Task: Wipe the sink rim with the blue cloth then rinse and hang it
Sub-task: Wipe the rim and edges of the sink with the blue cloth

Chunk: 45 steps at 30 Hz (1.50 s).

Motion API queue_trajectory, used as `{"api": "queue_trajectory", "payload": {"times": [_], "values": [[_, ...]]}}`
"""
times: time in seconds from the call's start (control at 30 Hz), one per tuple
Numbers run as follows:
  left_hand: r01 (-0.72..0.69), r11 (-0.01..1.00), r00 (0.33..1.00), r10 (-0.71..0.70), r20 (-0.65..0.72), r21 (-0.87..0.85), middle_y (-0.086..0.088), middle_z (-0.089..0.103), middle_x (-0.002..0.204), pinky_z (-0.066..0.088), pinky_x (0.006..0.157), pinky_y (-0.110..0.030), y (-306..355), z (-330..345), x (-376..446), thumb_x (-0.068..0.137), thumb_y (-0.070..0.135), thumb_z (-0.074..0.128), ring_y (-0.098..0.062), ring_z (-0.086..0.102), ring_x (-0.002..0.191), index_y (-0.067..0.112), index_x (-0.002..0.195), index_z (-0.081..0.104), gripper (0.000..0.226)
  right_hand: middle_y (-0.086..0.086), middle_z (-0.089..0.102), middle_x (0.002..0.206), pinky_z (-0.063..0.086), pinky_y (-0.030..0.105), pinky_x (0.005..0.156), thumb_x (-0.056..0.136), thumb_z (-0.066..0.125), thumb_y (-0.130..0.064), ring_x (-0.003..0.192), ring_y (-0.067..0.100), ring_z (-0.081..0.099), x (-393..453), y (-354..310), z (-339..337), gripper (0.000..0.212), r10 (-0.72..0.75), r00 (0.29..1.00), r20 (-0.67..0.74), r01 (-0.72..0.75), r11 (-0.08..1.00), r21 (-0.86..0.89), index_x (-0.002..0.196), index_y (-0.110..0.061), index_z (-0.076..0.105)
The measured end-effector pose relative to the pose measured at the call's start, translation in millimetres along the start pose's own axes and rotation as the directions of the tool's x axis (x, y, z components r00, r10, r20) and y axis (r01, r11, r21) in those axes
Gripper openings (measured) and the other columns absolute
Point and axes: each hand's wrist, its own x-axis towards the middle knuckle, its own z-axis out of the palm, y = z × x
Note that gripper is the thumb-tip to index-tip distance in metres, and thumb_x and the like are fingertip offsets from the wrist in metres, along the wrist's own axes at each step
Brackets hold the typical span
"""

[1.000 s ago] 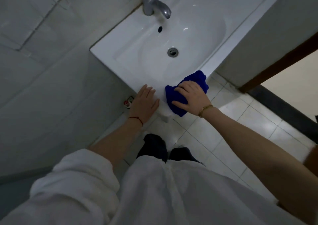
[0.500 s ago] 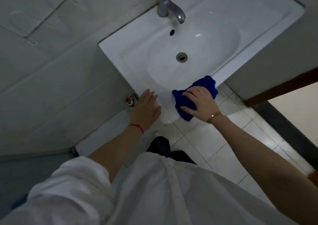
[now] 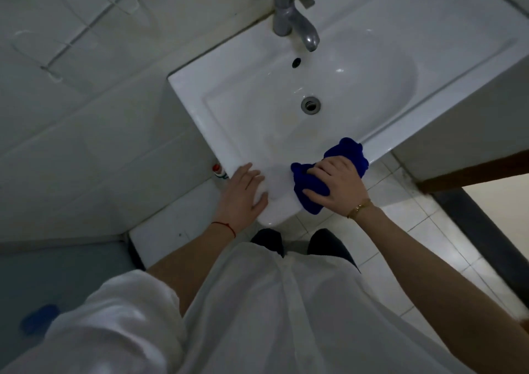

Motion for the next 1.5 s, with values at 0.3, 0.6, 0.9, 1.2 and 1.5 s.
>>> {"api": "queue_trajectory", "payload": {"times": [0.3,0.6,0.9,1.2,1.5], "values": [[0.229,0.974,0.955,-0.224,-0.193,0.004,-0.013,0.068,0.11,0.033,0.116,-0.046,53,29,8,0.091,0.028,0.065,-0.033,0.058,0.12,-0.002,0.109,0.069,0.035,0.001,0.063,0.116,0.028,0.039,0.107,0.082,0.052,-0.063,0.11,0.024,0.054,3,91,-38,0.058,-0.085,0.993,0.079,0.081,0.995,0.049,0.118,-0.019,0.062],[0.501,0.865,0.855,-0.498,-0.144,-0.021,-0.014,0.062,0.127,0.034,0.115,-0.044,131,61,11,0.093,0.045,0.05,-0.031,0.054,0.123,0.003,0.122,0.063,0.053,0.005,0.059,0.125,0.032,0.046,0.105,0.08,0.044,-0.073,0.114,0.03,0.053,16,214,-83,0.075,-0.204,0.948,0.244,0.217,0.976,-0.026,0.13,-0.018,0.054],[0.594,0.804,0.787,-0.584,-0.2,-0.011,-0.01,0.064,0.113,0.043,0.098,-0.037,166,64,26,0.087,0.05,0.056,-0.024,0.055,0.105,0.006,0.125,0.059,0.058,0.002,0.056,0.127,0.03,0.041,0.103,0.082,0.045,-0.073,0.112,0.025,0.051,34,150,-62,0.076,-0.43,0.825,0.366,0.436,0.897,0.072,0.136,-0.02,0.048],[0.601,0.8,0.788,-0.591,-0.171,0.003,-0.007,0.064,0.113,0.043,0.096,-0.035,165,60,28,0.085,0.055,0.055,-0.023,0.055,0.104,0.01,0.125,0.058,0.061,0.007,0.057,0.128,0.034,0.047,0.102,0.078,0.044,-0.074,0.115,0.031,0.052,27,258,-95,0.079,-0.33,0.897,0.293,0.338,0.941,0.026,0.135,-0.02,0.049],[0.528,0.848,0.838,-0.527,-0.138,-0.033,-0.006,0.065,0.117,0.044,0.097,-0.03,167,64,42,0.085,0.055,0.057,-0.021,0.058,0.109,0.011,0.128,0.058,0.062,0.004,0.059,0.122,0.032,0.043,0.101,0.078,0.054,-0.071,0.11,0.027,0.052,29,179,-72,0.076,-0.392,0.861,0.324,0.395,0.917,0.061,0.133,-0.019,0.052]]}}
